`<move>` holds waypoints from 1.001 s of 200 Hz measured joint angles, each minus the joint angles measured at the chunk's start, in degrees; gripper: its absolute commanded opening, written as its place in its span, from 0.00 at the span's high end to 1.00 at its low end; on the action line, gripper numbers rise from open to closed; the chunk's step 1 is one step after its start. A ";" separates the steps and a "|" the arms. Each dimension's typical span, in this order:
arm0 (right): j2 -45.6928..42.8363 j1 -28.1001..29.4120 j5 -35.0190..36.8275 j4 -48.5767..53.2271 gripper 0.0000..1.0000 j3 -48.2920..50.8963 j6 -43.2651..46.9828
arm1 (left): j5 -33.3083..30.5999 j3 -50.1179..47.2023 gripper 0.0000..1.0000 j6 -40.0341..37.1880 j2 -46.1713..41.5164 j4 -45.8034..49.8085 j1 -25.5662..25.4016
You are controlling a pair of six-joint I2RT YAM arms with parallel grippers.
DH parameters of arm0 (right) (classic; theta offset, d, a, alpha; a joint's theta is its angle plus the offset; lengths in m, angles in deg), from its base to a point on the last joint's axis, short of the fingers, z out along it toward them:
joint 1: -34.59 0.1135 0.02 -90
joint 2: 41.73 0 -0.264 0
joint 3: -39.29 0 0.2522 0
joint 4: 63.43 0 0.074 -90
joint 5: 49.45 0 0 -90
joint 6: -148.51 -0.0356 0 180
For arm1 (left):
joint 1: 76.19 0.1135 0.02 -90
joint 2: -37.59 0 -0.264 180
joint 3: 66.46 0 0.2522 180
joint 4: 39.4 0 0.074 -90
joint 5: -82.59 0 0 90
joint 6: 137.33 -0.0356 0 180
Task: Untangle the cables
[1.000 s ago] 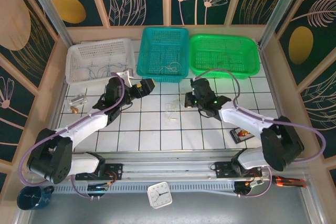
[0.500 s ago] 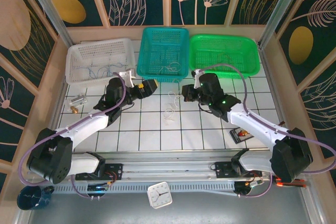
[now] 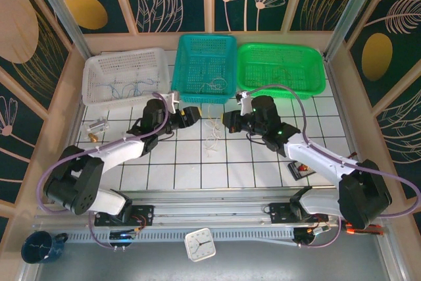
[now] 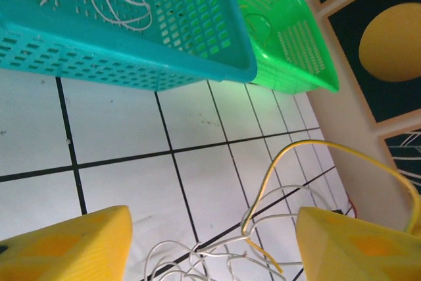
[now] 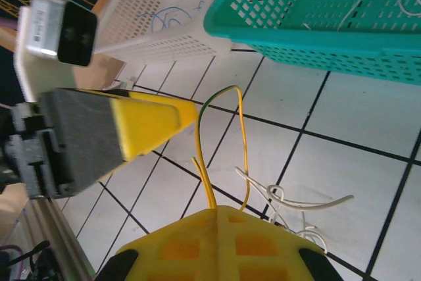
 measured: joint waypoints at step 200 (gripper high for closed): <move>1.75 0.66 -5.05 -2.58 1.00 1.18 0.22 | 2.45 5.27 1.00 -3.85 7.56 -3.48 -2.91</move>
